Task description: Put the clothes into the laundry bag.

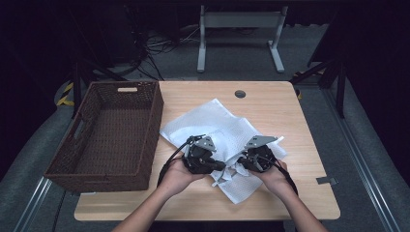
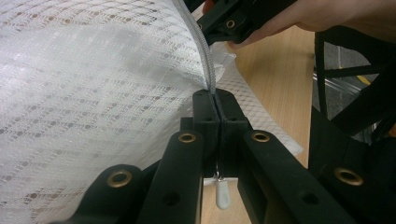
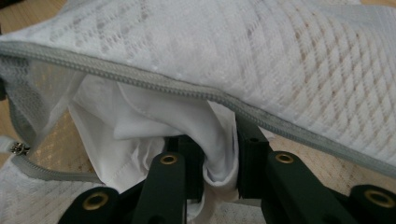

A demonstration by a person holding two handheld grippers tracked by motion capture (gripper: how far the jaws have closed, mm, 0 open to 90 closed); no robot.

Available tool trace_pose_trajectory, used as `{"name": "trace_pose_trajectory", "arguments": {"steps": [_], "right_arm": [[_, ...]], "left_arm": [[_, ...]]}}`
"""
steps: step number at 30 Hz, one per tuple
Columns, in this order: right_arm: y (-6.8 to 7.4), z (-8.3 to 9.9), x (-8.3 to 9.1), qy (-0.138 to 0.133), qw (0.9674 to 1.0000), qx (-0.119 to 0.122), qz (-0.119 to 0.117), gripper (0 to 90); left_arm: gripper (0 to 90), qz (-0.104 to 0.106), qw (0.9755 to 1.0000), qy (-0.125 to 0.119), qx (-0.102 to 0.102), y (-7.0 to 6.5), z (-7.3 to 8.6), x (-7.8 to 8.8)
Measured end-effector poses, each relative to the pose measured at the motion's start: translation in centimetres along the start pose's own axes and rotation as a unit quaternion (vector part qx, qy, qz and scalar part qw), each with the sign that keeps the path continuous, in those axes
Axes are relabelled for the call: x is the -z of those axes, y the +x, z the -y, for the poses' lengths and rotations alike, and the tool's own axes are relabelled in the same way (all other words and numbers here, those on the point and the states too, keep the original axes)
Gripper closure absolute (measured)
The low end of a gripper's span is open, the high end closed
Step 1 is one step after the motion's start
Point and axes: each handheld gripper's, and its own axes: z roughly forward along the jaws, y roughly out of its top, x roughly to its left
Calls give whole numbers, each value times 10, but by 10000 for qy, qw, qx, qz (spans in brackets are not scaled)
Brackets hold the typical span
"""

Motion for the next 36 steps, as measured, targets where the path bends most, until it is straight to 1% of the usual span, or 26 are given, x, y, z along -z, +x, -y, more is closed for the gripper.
{"name": "trace_pose_trajectory", "arguments": {"steps": [2,4,5,7,8,9,12,15,17,19,21,23,25,26,27,28,30,32,33,35,36], "right_arm": [[-2,1,-1,-3,10000,-26,-22,742],[-4,3,-4,71,9999,-79,-119,707],[-4,4,-5,104,9998,-63,-141,680],[-4,6,-3,130,9996,-101,-216,593],[-4,7,-1,130,9995,-106,-271,547],[-4,8,2,109,9995,-99,-277,502],[-6,11,12,83,9992,-175,-352,397],[-7,16,23,51,9990,-189,-400,305],[-7,21,31,46,9991,-188,-380,277],[-7,28,37,81,9992,-202,-323,273],[-8,36,38,183,9991,-215,-327,273],[-6,44,35,305,9984,-223,-409,287],[-3,49,30,443,9976,-178,-501,302],[-3,49,30,443,9976,-178,-501,302],[-2,50,27,539,9971,-113,-524,310],[-1,50,25,576,9969,-97,-532,327],[1,51,22,619,9962,-48,-612,393],[2,52,20,691,9954,-31,-664,409],[1,52,20,717,9950,-6,-700,434],[2,53,20,745,9946,-13,-716,442],[2,53,20,757,9945,-7,-726,473]], "left_arm": [[890,-23,10000,22,2,0,0,0],[890,-19,10000,15,7,0,0,0],[890,-22,10000,13,10,0,0,0],[890,-34,10000,-3,17,1,1,0],[890,-35,10000,2,8,1,1,1],[890,-22,10000,-15,15,1,1,1],[890,-24,10000,-6,21,2,1,1],[890,-50,10000,-14,34,2,1,2],[889,-46,10000,-15,43,2,1,2],[890,-40,10000,-18,45,2,1,2],[890,-51,10000,-9,48,2,1,2],[890,-46,10000,-25,50,2,2,2],[890,-43,10000,-31,47,2,2,2],[890,-43,10000,-31,47,2,2,2],[890,-45,10000,-34,48,2,2,2],[890,-42,10000,-28,54,2,2,2],[890,-49,10000,-27,48,2,2,2],[890,-36,10000,-40,49,2,2,2],[890,-27,10000,-36,56,3,2,2],[890,-40,10000,-38,65,2,2,1],[890,-45,10000,-29,57,2,2,1]]}}
